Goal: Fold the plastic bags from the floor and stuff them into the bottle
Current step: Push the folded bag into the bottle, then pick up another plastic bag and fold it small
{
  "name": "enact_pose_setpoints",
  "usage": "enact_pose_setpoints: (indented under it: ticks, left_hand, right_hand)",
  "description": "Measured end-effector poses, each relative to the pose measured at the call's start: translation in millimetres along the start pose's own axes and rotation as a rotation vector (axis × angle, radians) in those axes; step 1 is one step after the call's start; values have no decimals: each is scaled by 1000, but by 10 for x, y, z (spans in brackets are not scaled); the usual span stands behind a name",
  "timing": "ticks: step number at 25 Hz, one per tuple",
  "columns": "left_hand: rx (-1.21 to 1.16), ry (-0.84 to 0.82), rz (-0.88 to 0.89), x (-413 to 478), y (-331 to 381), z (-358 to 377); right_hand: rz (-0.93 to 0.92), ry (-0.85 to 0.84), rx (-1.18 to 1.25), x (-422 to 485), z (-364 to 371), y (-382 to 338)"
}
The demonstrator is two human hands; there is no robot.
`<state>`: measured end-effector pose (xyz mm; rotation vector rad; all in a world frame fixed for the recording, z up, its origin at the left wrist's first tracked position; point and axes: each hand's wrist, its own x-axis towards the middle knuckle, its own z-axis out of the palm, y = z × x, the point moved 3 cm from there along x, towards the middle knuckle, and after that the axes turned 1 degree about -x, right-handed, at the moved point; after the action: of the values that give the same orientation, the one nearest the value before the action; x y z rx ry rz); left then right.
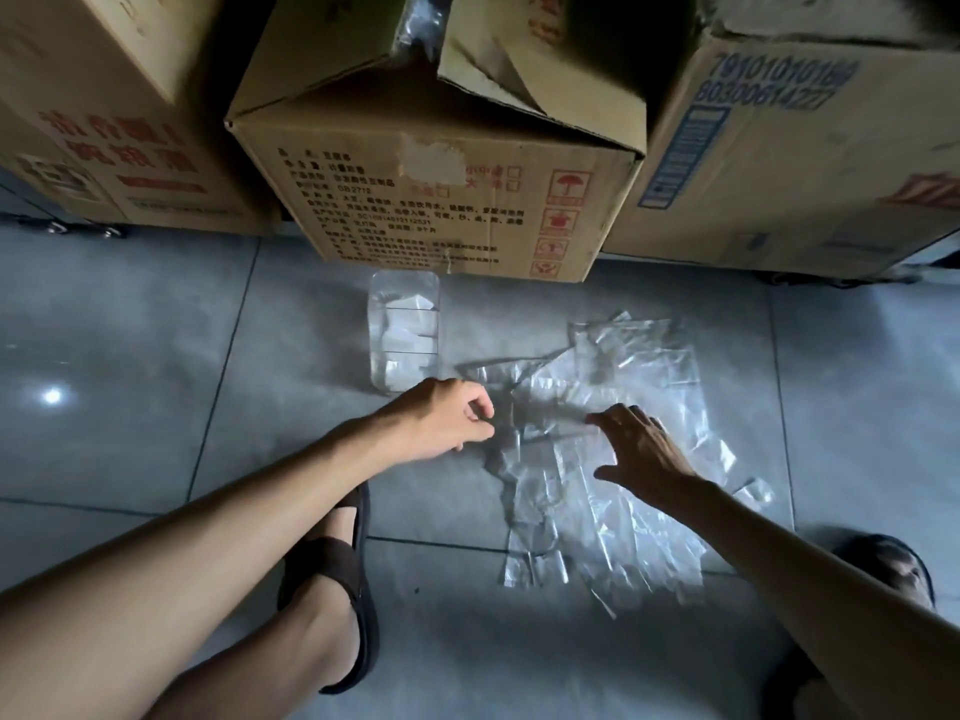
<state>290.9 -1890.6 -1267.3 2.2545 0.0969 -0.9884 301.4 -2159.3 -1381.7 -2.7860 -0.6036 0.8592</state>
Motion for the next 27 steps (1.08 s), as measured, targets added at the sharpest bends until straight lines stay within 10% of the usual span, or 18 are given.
enact_pose_setpoints:
  ticks: [11,23,27]
  left_hand:
    - [-42,38,-14,-159,144,18]
    - [456,98,537,-1741,1920,-310]
    - [293,116,555,-2298,2228,-387]
  right_hand:
    - [-74,31,95,-214,-234,-161]
    - [-404,20,-42,-2023,-2736,-1177]
    - [-370,91,-41,-2729,-3314,-1309]
